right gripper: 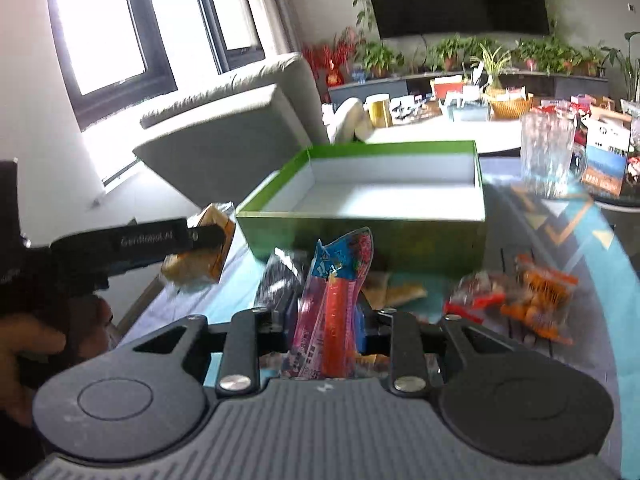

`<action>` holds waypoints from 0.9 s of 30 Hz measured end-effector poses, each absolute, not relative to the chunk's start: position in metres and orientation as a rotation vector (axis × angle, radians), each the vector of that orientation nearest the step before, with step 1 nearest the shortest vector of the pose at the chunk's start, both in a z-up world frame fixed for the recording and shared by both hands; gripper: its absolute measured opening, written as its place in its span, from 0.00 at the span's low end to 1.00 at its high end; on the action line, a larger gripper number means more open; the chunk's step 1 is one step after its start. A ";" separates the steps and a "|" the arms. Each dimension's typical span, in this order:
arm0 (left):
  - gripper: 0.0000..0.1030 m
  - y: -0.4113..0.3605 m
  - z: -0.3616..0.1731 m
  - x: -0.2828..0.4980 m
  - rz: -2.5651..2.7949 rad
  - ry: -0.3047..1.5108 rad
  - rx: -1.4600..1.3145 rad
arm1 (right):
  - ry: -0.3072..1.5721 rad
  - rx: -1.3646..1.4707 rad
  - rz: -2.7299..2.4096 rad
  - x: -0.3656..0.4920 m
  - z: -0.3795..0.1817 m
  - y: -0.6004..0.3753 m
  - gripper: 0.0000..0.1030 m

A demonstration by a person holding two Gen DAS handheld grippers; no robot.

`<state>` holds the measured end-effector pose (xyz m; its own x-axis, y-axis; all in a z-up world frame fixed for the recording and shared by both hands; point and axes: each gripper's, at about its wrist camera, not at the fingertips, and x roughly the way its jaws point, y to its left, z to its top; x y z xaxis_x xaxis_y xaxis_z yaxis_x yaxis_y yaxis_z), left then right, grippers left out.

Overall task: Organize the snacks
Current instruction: 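Lower cracker bag into green box and open left gripper while right carries pink packet over box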

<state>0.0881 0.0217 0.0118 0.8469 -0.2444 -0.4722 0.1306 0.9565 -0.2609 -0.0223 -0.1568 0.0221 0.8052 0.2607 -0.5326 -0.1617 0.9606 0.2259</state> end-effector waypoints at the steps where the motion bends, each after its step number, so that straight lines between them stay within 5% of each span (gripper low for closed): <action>1: 0.41 0.020 0.013 0.090 -0.203 0.523 -0.220 | 0.582 0.172 0.223 -0.020 0.024 -0.157 0.29; 27: 0.37 -0.041 0.027 0.203 -0.215 0.480 -0.096 | 0.440 0.234 0.149 0.042 0.051 -0.197 0.29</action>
<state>0.2029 -0.0409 0.0272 0.8648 -0.2272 -0.4477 0.1820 0.9730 -0.1423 0.0422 -0.1974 0.0515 0.8943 0.1927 -0.4038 -0.0919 0.9624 0.2556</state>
